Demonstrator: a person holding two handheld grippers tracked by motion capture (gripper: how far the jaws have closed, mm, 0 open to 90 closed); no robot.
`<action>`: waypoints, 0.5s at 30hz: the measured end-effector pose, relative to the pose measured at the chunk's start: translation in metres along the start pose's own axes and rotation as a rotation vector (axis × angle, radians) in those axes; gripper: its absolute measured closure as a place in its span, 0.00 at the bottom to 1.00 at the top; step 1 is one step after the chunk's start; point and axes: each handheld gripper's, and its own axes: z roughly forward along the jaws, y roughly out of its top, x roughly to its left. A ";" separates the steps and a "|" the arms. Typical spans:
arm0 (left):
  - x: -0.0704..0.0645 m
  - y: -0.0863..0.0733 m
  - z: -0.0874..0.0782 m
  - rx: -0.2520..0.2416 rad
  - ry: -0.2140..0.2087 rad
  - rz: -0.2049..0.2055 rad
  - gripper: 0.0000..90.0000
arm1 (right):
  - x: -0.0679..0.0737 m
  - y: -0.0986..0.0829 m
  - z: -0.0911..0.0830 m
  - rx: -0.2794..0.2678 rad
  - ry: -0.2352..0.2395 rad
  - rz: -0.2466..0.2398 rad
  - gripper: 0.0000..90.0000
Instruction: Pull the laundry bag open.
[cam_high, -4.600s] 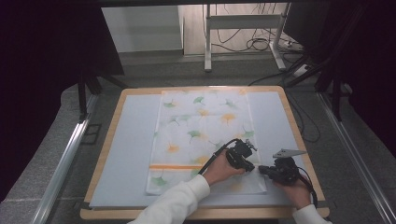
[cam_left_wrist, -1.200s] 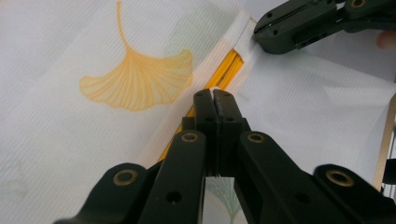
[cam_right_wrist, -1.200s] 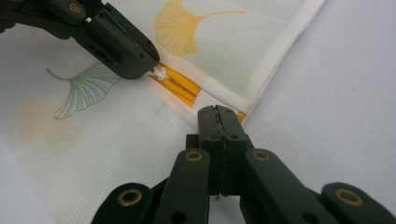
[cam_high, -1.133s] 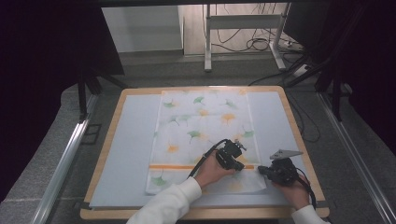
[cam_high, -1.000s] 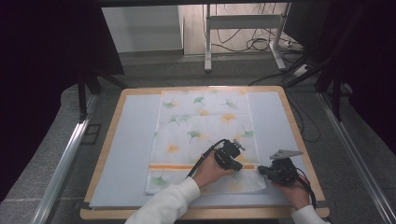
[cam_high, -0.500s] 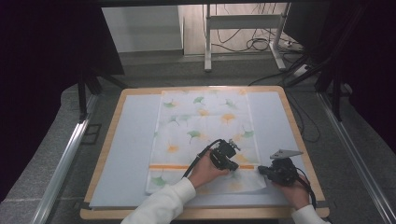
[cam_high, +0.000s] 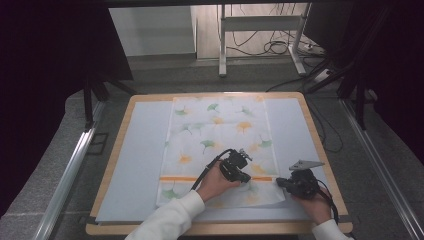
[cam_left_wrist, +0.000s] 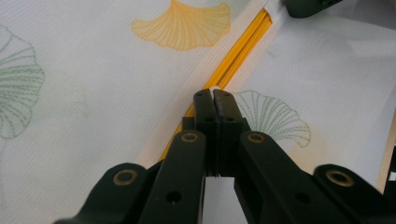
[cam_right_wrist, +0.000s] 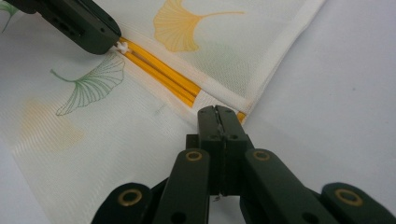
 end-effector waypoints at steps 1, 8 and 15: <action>0.000 -0.001 -0.001 0.001 0.002 0.002 1.00 | 0.000 0.000 0.000 -0.001 -0.002 0.000 1.00; 0.004 -0.006 -0.005 -0.001 0.000 -0.011 1.00 | 0.000 0.000 0.000 -0.002 -0.002 0.001 1.00; 0.007 -0.010 -0.008 0.002 0.005 -0.016 1.00 | 0.000 0.000 0.000 0.000 -0.001 -0.002 1.00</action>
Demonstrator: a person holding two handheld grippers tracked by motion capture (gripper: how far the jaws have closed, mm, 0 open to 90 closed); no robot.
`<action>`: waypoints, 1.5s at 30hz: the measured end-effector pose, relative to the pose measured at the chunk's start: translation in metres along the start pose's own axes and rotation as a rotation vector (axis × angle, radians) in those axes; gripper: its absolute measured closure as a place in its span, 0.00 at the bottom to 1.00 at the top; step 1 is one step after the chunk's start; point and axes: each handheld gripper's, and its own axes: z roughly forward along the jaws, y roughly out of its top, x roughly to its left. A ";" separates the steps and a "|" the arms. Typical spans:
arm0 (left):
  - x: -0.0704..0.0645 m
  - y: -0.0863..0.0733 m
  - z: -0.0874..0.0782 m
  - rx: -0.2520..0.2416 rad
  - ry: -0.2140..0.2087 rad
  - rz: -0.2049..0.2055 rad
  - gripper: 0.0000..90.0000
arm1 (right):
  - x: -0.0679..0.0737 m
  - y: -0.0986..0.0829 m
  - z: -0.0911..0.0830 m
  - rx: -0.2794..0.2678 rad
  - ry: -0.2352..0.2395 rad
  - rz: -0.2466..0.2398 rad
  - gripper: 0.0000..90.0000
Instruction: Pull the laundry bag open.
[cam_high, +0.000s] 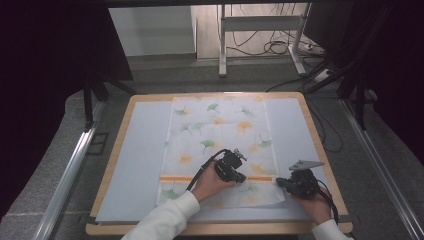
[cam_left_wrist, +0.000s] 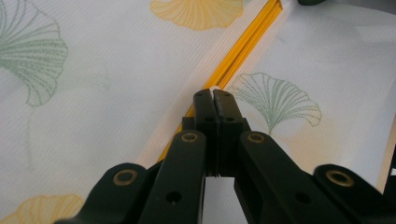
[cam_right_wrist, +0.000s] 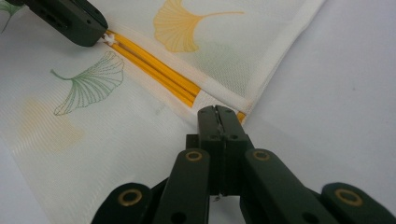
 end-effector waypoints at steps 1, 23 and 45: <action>0.001 -0.001 -0.001 0.001 0.002 -0.001 1.00 | 0.000 0.000 0.000 0.000 0.000 0.000 1.00; 0.011 -0.018 -0.014 -0.004 0.016 -0.019 1.00 | 0.000 0.000 0.000 -0.001 0.001 0.002 1.00; 0.014 -0.025 -0.020 -0.001 0.030 -0.024 1.00 | 0.000 0.000 0.000 0.001 -0.002 0.001 1.00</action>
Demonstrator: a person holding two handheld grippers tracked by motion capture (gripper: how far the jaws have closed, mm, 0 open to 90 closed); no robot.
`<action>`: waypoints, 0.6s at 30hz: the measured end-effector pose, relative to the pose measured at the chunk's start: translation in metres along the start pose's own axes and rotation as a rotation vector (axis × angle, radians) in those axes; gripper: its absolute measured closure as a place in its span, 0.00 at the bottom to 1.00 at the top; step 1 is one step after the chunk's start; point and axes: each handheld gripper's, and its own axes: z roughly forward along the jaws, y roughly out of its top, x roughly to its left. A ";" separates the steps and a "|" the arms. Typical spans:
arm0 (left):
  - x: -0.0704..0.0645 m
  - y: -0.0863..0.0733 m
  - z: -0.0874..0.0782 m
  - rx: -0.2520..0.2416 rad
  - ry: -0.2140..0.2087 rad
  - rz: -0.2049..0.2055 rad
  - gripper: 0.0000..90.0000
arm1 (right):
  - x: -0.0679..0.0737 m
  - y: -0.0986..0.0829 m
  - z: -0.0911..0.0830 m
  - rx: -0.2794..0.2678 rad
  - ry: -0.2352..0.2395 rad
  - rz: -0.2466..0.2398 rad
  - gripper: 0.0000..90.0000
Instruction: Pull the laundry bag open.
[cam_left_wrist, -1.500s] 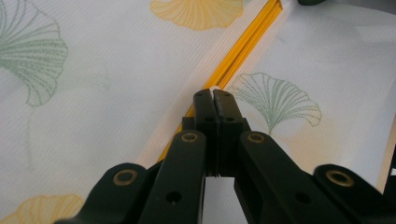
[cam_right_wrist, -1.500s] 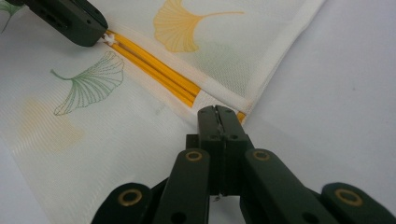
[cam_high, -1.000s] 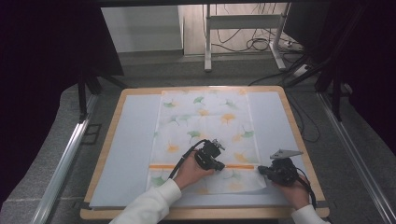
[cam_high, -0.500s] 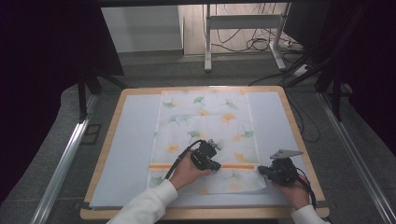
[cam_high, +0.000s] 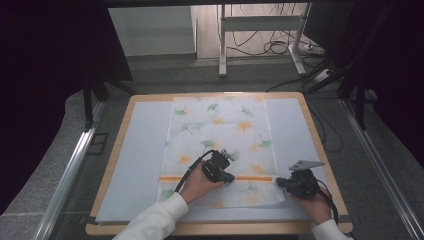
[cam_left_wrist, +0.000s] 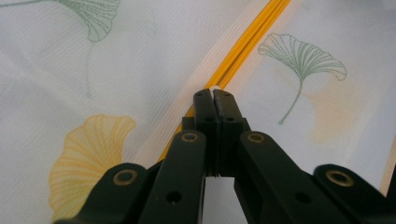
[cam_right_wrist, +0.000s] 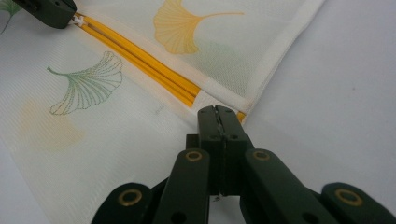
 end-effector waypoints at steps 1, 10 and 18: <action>0.000 0.000 0.000 -0.001 0.000 -0.001 1.00 | 0.000 0.000 0.000 0.000 0.000 0.000 1.00; 0.002 -0.003 -0.002 0.002 0.005 -0.002 1.00 | 0.000 0.000 0.000 -0.001 0.001 0.000 1.00; 0.005 -0.006 -0.005 0.001 0.005 -0.010 1.00 | 0.000 0.000 0.000 -0.001 0.002 0.001 1.00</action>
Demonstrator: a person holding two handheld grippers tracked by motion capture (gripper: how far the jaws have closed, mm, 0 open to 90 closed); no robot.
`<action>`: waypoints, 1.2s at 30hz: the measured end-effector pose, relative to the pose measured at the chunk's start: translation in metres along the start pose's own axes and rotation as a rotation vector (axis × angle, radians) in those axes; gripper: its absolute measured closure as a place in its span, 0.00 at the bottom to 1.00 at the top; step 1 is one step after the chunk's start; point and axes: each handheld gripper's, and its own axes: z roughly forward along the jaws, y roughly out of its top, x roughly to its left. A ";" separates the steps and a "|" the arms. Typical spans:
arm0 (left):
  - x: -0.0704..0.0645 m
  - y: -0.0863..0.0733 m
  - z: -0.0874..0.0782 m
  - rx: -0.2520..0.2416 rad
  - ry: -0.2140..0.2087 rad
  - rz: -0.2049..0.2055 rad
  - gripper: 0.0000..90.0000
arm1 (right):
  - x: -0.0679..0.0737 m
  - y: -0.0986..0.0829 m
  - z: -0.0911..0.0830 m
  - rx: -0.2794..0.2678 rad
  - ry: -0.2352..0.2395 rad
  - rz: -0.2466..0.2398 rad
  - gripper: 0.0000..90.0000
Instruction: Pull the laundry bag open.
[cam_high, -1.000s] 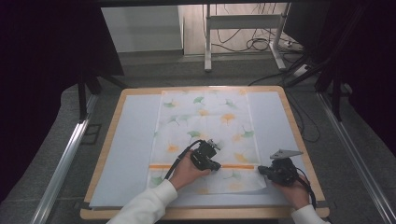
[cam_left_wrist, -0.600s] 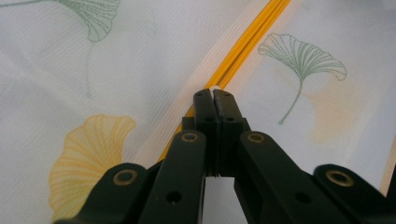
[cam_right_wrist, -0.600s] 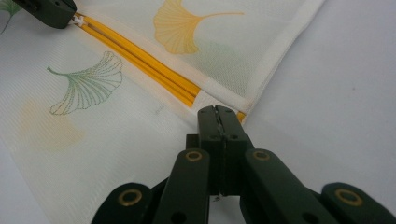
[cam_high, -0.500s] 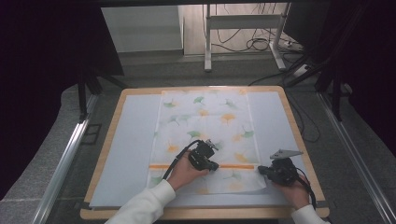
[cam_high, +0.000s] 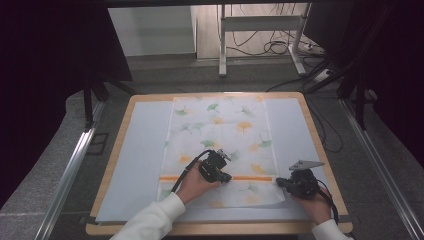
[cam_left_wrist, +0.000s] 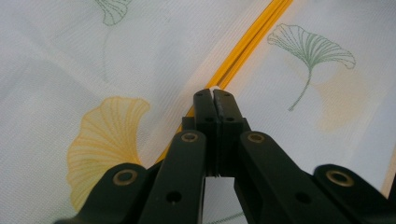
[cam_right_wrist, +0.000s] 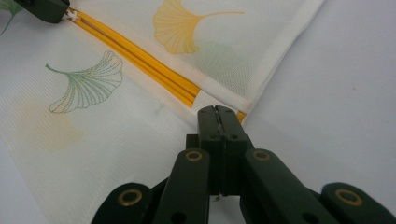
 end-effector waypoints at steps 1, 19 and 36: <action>0.000 0.000 0.000 -0.001 0.000 -0.001 1.00 | 0.000 0.000 0.000 0.000 0.000 0.000 1.00; 0.005 -0.010 -0.008 0.005 0.015 -0.009 1.00 | 0.000 0.000 0.000 0.000 -0.002 0.000 1.00; 0.018 -0.026 -0.021 0.004 0.026 -0.038 1.00 | 0.000 0.000 0.000 -0.002 0.000 0.005 1.00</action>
